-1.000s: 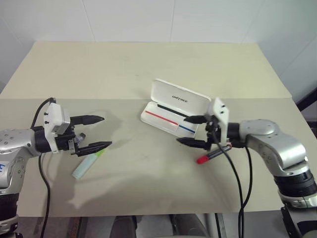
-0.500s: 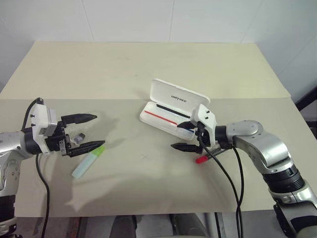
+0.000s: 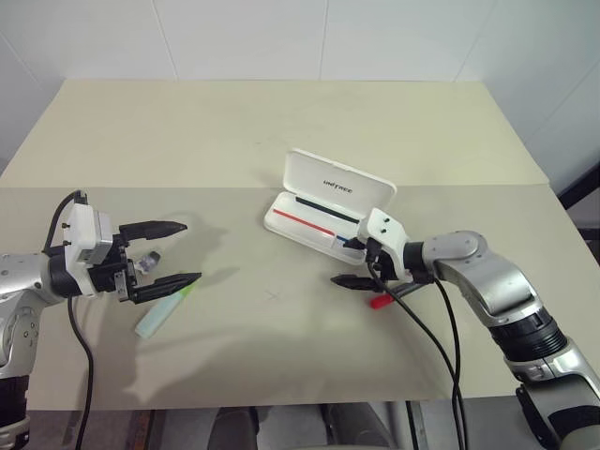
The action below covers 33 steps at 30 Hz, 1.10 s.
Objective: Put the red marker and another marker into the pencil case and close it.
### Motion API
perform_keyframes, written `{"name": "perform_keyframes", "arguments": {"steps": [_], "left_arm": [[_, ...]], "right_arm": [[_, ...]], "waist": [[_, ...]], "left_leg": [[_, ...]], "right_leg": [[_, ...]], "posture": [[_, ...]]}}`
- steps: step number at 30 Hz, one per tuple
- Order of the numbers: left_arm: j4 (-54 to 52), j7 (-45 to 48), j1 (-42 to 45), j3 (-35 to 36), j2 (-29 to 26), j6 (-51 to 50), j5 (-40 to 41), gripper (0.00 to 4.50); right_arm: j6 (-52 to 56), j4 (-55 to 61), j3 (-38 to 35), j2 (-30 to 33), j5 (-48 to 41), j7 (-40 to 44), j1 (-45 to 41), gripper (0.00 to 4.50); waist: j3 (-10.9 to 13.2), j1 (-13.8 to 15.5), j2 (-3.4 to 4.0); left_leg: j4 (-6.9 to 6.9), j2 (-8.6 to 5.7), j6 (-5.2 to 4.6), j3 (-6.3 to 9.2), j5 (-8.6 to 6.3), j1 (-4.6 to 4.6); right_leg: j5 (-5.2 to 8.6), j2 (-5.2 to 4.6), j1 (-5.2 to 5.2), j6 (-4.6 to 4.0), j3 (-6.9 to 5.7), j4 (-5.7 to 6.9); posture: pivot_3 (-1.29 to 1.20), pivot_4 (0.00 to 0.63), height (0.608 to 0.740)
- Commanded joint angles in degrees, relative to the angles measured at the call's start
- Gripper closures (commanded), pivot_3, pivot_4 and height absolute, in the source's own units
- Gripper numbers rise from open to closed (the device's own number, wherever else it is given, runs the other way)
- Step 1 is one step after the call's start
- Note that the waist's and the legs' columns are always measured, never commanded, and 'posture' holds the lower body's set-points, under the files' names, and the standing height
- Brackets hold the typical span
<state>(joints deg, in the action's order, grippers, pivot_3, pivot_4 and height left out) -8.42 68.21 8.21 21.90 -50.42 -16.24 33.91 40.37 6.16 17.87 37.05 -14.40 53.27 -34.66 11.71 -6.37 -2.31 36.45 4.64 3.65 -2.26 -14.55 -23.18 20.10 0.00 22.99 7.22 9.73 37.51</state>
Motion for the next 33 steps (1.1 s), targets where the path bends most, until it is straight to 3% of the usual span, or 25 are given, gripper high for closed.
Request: {"name": "perform_keyframes", "arguments": {"steps": [1, 9, 11, 16, 24, 33], "left_arm": [[-1.7, -0.4, -0.4, 1.3, 0.0, 0.4, 1.1, 0.0], [-1.6, -0.8, 0.4, 0.9, 0.1, 0.6, 1.1, 0.0], [-1.6, -0.9, 0.6, 0.8, 0.3, 0.7, 1.1, 0.0], [-1.3, -0.8, 1.5, 0.6, 0.9, 1.2, 1.2, 0.0], [-0.6, 0.0, 3.1, 0.7, 2.9, 1.8, 2.7, 0.0], [0.2, 1.6, 2.7, 2.4, 4.6, 3.8, 5.0, 0.0]], "right_arm": [[-0.4, -0.2, 0.4, -0.6, 1.2, 0.3, -1.4, 0.93], [-2.1, -2.7, -0.5, -1.7, 3.2, 0.4, -3.1, 3.91], [-2.5, -2.7, -0.8, -1.7, 3.2, 0.7, -3.1, 4.47], [-3.9, -1.7, -2.1, -1.6, 2.5, 1.3, -3.1, 4.47], [-10.7, 9.4, -3.0, 1.7, 0.6, 6.6, 0.4, 4.47], [-15.9, 16.6, 2.4, 6.4, 5.6, 10.6, 4.0, 4.47]], "waist": [[0.0, 0.0, 0.0], [0.0, 0.0, 0.0], [0.0, 0.0, 0.0], [0.0, 0.0, 0.0], [0.0, 0.0, 0.0], [0.0, 0.1, -0.02]], "left_leg": [[0.0, 0.0, 0.0, 0.0, 0.0, 0.0], [0.0, 0.0, 0.0, 0.0, 0.0, 0.0], [0.01, 0.0, 0.0, 0.01, 0.0, 0.0], [0.01, 0.0, 0.0, 0.0, 0.0, 0.0], [0.0, 0.0, 0.0, 0.01, 0.0, -0.02], [0.12, 0.0, 0.0, 0.02, 0.0, -0.01]], "right_leg": [[0.0, 0.0, 0.0, 0.0, 0.0, 0.0], [0.0, 0.0, 0.0, 0.0, 0.0, 0.01], [0.0, 0.01, 0.01, 0.0, 0.0, 0.02], [0.0, 0.01, 0.01, 0.0, 0.0, 0.02], [0.0, 0.01, 0.02, 0.0, -0.01, 0.02], [0.0, 0.01, 0.0, 0.0, -0.01, 0.11]], "posture": [[0.0, 0.15, 0.74], [0.0, 0.15, 0.74], [0.0, 0.15, 0.74], [0.0, 0.15, 0.74], [0.0, 0.15, 0.74], [0.0, 0.15, 0.74]]}}
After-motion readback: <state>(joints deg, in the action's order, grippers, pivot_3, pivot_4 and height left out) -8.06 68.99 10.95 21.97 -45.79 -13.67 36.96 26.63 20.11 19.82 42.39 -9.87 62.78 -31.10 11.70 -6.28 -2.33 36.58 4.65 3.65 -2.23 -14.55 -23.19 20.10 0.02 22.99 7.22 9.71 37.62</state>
